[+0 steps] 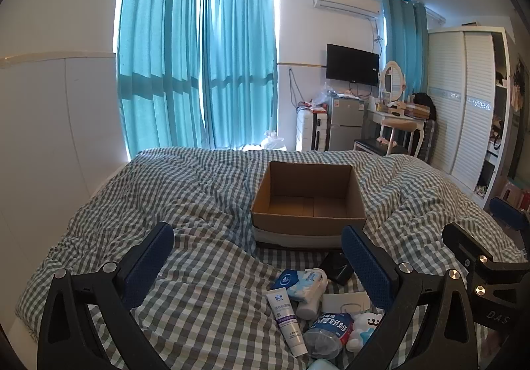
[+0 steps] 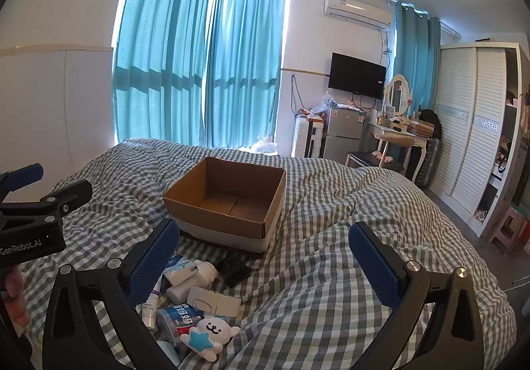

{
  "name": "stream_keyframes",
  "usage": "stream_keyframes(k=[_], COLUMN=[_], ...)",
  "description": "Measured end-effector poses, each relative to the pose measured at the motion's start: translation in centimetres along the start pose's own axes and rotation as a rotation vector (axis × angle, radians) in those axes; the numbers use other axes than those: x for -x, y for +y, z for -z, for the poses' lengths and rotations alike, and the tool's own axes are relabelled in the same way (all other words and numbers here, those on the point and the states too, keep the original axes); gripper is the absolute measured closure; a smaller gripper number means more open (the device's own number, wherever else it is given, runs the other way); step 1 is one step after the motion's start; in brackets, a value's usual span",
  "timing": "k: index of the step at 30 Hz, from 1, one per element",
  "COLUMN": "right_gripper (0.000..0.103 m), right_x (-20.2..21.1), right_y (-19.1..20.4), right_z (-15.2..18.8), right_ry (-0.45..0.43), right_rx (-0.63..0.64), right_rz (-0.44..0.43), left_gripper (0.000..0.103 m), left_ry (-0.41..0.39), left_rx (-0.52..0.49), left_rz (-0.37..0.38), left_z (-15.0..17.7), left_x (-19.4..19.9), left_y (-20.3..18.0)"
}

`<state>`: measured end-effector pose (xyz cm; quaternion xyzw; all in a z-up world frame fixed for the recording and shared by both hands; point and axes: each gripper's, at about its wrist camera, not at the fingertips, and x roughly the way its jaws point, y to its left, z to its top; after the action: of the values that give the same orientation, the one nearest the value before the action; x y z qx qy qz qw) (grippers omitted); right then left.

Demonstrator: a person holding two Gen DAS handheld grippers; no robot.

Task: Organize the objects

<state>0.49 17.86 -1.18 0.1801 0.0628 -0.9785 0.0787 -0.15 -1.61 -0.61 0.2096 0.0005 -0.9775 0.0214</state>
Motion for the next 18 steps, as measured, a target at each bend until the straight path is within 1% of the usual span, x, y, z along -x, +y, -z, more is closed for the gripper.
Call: stream_keyframes(k=[7,11,18], right_gripper=[0.0,0.0,0.0], right_x=[0.3,0.7,1.1], right_y=[-0.2,-0.5,-0.6], right_z=[0.0,-0.1,-0.3], right_ry=[-0.007,-0.011,-0.014], right_rx=[-0.008,-0.02,-0.011], right_rz=[-0.009,-0.015,-0.018], left_gripper=[0.0,0.0,0.0], left_ry=[0.001,0.015,0.017], left_rx=[0.001,0.029,0.025], left_rz=[0.0,0.024,0.019], left_z=[0.0,-0.3,-0.2], left_x=[0.0,0.0,0.3], left_y=[-0.1,0.1,0.0])
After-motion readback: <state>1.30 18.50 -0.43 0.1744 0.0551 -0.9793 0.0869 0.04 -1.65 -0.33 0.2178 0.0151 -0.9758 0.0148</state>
